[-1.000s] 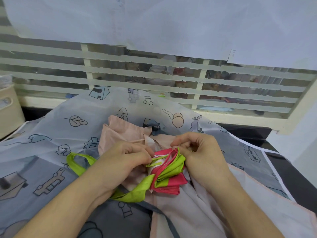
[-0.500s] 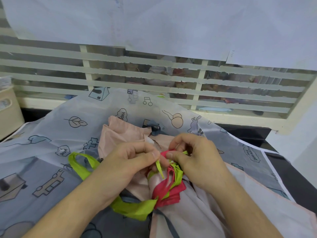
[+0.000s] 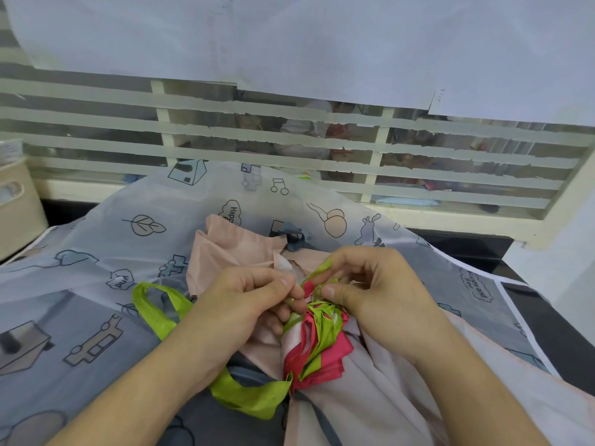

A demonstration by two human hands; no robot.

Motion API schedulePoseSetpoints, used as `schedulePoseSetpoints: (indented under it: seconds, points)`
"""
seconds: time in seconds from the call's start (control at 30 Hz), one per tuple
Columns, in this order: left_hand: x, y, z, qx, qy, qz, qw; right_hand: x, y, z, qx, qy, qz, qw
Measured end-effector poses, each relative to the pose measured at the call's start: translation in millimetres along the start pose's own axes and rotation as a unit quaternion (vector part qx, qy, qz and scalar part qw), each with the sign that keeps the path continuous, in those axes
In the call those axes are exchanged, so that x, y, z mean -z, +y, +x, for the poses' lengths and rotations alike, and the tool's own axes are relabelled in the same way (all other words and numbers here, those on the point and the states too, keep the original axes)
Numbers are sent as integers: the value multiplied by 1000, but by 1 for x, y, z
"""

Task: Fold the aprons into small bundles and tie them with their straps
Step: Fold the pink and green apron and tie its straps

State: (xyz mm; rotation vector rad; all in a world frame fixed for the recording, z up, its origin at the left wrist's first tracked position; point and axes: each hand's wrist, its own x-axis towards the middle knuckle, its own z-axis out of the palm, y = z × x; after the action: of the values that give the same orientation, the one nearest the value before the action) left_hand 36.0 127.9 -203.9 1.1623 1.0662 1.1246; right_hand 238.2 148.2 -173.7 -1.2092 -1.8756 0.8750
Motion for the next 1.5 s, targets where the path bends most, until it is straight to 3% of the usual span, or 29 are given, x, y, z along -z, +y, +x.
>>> schedulePoseSetpoints:
  seconds: [0.4,0.6,0.73,0.87,1.0,1.17,1.4,1.5]
  points:
    - [2,-1,-2,0,-2,19,1000,-8,3,2,-31,5,110,993]
    - [-2,1,-3,-4,-4,79,997,-13,2,1,-43,-12,189,981]
    - [-2,4,-4,-5,6,86,996,-14,8,4,-58,27,170,983]
    - [5,10,-6,-8,6,74,997,-9,12,5,-97,77,248,961]
    - [5,5,-8,-31,15,149,988,-8,9,2,-76,45,297,951]
    - [2,-2,-6,-84,17,239,967,-13,5,2,-3,-19,178,984]
    - [5,-3,-6,-124,2,271,955,-19,6,2,28,-21,-4,999]
    - [7,-1,-7,-139,7,271,953,-17,5,3,28,-18,-27,999]
